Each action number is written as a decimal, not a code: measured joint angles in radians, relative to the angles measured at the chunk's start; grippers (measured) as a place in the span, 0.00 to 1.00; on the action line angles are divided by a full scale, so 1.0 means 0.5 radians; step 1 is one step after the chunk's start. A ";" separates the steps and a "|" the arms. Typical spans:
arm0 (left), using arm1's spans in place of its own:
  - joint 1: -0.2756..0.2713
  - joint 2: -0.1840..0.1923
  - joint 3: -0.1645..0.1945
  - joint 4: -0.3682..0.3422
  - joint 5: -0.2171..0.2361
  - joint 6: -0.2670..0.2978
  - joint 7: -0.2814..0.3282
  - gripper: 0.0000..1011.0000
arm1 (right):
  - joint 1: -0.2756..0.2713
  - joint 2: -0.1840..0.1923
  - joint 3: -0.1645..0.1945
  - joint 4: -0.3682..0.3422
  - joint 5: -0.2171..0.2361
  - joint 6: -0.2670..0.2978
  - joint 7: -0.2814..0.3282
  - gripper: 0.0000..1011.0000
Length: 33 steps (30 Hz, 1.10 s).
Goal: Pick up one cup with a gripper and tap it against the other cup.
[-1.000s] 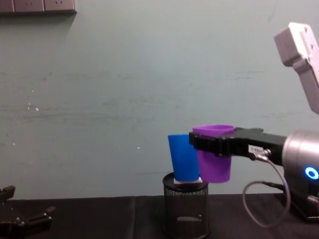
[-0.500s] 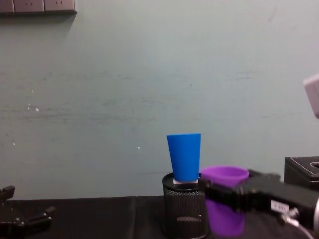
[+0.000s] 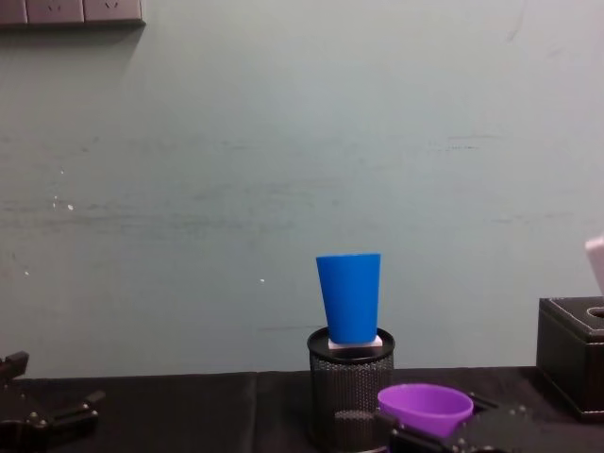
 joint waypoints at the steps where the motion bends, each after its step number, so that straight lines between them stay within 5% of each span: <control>1: 0.000 0.000 0.000 0.000 0.000 0.000 0.000 0.99 | -0.003 0.000 -0.001 0.003 0.000 -0.004 0.001 0.73; 29: 0.000 0.000 0.000 0.000 0.000 0.000 0.000 0.99 | -0.006 -0.028 -0.032 0.096 -0.060 -0.084 -0.007 0.73; 33: 0.000 0.000 0.000 0.000 0.000 0.000 0.000 0.99 | -0.006 -0.027 -0.032 0.094 -0.059 -0.082 -0.009 0.82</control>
